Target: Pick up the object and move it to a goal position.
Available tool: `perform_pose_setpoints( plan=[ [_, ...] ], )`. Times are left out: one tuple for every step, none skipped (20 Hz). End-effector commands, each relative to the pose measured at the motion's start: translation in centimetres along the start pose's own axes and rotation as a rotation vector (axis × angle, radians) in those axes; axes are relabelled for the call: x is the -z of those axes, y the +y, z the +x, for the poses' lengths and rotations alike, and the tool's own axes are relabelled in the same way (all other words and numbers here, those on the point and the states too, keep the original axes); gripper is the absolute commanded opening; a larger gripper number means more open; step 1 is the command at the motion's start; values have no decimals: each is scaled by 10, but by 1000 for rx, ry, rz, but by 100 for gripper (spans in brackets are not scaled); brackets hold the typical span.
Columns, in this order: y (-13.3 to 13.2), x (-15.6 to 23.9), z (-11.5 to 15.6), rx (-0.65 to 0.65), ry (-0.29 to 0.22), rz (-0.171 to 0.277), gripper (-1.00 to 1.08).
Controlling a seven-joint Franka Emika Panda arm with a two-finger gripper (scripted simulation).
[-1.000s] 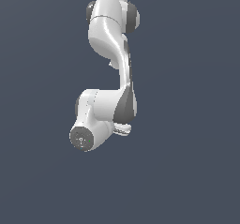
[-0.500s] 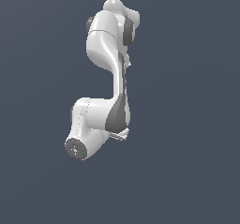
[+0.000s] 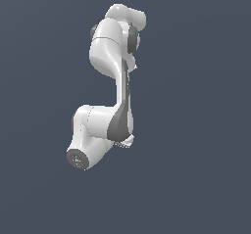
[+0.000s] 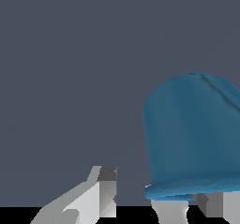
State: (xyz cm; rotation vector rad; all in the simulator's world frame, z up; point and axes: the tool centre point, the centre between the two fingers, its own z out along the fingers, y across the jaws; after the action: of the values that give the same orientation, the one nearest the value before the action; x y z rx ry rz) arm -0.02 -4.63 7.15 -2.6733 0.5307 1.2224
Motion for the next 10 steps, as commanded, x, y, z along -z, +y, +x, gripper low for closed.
perform_pose_setpoints(
  plan=[
    [0, 0, 0, -1, -2, 1, 28],
    [0, 0, 0, -1, -3, 1, 28],
    [0, 0, 0, -1, -3, 1, 28],
    [0, 0, 0, -1, -3, 1, -100],
    [0, 0, 0, -1, -3, 1, -100],
    [0, 0, 0, -1, -3, 1, -100],
    [0, 0, 0, -1, -3, 1, -100],
    [0, 0, 0, -1, -3, 1, -100],
    [0, 0, 0, -1, -3, 1, -100],
    [0, 0, 0, -1, -3, 1, -100]
  ],
)
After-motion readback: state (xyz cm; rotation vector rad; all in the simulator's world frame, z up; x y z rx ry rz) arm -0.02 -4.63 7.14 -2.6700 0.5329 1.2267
